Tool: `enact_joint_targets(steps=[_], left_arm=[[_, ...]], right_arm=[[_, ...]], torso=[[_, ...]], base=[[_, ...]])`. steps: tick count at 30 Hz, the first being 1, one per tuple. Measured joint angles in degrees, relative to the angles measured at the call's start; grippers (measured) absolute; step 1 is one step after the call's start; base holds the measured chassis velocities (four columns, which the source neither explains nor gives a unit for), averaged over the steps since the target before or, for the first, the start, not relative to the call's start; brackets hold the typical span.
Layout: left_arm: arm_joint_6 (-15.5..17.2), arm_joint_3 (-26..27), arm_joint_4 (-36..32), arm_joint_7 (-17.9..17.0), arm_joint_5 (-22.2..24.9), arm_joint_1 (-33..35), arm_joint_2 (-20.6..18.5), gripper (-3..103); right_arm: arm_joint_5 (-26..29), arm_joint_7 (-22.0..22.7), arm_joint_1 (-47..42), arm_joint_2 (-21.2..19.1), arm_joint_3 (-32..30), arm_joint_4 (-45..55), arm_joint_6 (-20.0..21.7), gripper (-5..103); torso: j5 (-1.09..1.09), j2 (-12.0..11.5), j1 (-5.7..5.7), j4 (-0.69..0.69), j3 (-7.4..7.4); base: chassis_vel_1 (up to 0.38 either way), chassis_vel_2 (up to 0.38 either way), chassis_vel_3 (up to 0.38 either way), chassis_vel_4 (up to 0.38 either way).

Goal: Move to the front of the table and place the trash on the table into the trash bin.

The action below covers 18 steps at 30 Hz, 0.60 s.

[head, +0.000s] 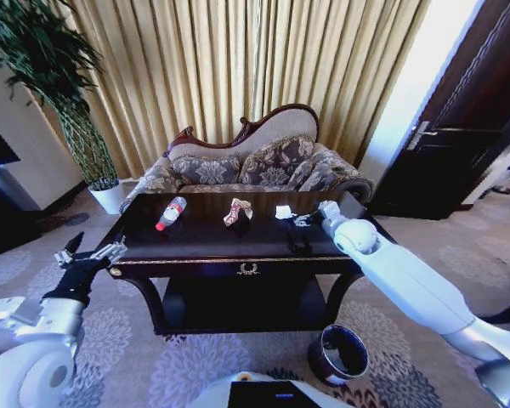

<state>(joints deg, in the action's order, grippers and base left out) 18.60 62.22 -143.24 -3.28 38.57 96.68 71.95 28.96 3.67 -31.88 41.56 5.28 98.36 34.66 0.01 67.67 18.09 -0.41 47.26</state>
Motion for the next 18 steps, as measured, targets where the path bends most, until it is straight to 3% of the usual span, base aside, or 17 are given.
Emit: enact_joint_targets(steps=[18], left_arm=[[-0.2, -0.4, 0.0, 0.4, 0.9, -0.6, -0.4, 100]], right_arm=[[-3.5, -0.5, 3.7, 2.5, 4.5, -6.1, -2.5, 100]], torso=[[-0.01, 0.0, 0.00, -0.01, 0.00]], base=[[0.000, 0.000, 0.000, 0.000]])
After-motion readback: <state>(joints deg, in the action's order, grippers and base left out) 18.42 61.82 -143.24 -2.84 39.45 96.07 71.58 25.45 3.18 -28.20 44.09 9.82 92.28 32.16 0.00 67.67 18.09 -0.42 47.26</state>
